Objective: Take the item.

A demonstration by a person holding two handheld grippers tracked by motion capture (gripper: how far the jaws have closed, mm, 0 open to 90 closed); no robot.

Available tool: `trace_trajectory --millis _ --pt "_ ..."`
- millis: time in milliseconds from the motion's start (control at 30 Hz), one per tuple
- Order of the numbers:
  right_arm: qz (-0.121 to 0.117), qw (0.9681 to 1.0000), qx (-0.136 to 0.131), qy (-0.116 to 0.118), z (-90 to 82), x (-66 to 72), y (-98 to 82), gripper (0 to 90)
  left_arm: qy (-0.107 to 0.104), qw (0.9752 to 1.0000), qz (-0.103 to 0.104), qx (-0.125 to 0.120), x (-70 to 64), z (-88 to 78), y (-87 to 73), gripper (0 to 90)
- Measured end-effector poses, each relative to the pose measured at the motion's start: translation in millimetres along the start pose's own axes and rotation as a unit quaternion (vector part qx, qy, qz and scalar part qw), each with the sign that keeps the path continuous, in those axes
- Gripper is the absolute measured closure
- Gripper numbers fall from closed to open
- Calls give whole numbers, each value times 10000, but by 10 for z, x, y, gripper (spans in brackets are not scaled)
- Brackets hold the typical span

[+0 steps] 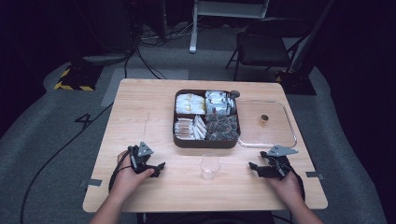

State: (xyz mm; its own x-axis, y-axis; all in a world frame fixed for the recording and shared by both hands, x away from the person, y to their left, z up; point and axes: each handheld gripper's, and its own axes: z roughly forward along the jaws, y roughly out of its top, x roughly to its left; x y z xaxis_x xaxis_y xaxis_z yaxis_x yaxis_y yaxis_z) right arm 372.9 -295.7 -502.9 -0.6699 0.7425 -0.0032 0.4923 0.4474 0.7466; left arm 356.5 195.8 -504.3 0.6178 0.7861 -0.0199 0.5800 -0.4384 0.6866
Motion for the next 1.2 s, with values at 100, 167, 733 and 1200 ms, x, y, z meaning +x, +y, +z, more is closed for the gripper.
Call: trace_trajectory --millis 100,167,733,1200 --pt "-43 10000 29 35 -9 4 5 317 -10 10000 22 -8 7 2 2 127" --pt "-46 10000 32 45 -12 3 5 326 -23 10000 46 -10 16 7 8 126" --pt "-24 9997 204 91 -46 -10 66 436 -116 9999 1 -75 38 4 33 177" --pt "-87 9974 -235 680 -282 9 721 479 -180 9995 -208 -124 0 -266 -11 244"
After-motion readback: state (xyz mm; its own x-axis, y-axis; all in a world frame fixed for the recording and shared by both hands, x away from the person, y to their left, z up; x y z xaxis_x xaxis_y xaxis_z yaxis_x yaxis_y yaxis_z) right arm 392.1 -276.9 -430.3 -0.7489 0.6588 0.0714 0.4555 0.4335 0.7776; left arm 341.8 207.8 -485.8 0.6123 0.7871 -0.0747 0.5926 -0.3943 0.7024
